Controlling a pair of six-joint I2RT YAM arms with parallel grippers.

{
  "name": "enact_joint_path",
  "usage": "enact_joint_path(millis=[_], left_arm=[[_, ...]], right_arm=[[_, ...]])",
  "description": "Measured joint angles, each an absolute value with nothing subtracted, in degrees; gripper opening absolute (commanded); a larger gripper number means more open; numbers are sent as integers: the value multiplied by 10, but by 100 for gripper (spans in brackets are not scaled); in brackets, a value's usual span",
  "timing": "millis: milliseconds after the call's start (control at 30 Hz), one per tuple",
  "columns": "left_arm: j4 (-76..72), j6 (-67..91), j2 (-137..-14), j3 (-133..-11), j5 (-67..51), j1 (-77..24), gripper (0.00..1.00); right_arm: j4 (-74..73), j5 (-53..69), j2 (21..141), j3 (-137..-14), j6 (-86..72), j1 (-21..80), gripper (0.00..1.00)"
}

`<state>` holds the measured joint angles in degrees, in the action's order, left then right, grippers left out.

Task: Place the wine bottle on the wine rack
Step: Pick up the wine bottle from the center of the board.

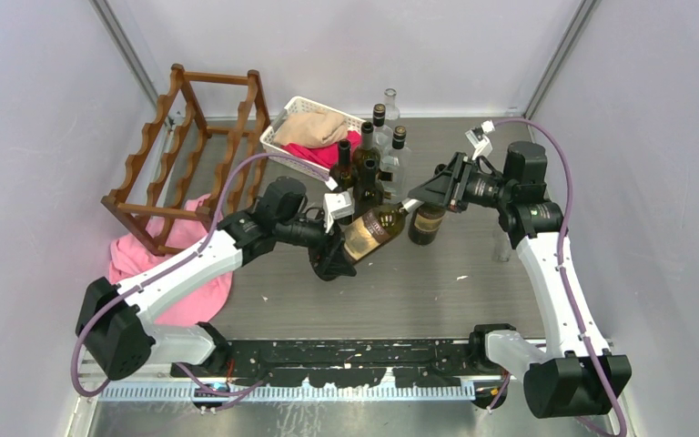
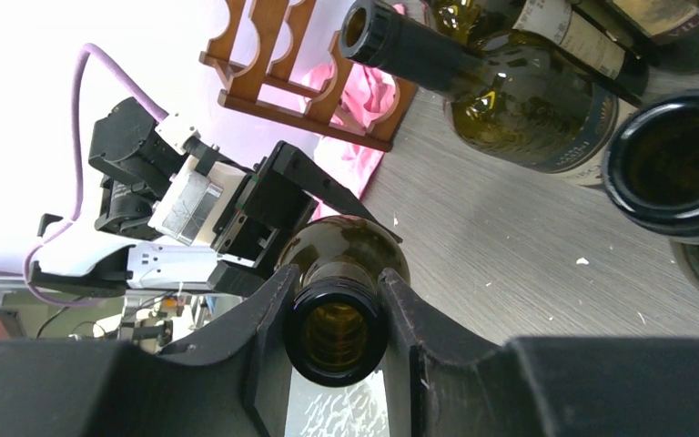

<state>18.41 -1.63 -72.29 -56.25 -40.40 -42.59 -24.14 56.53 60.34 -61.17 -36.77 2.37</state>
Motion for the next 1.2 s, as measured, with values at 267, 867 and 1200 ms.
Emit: enact_joint_path(millis=[267, 867, 1200], left_arm=[[211, -37, -741, -571, -430, -426, 0], [306, -96, -740, -571, -468, -429, 0], [335, -122, -759, -594, -460, -468, 0]], right_arm=[[-387, 567, 605, -651, -227, 18, 82], [-714, 574, 662, -847, 353, 22, 100], [-790, 570, 647, -823, 616, 128, 100]])
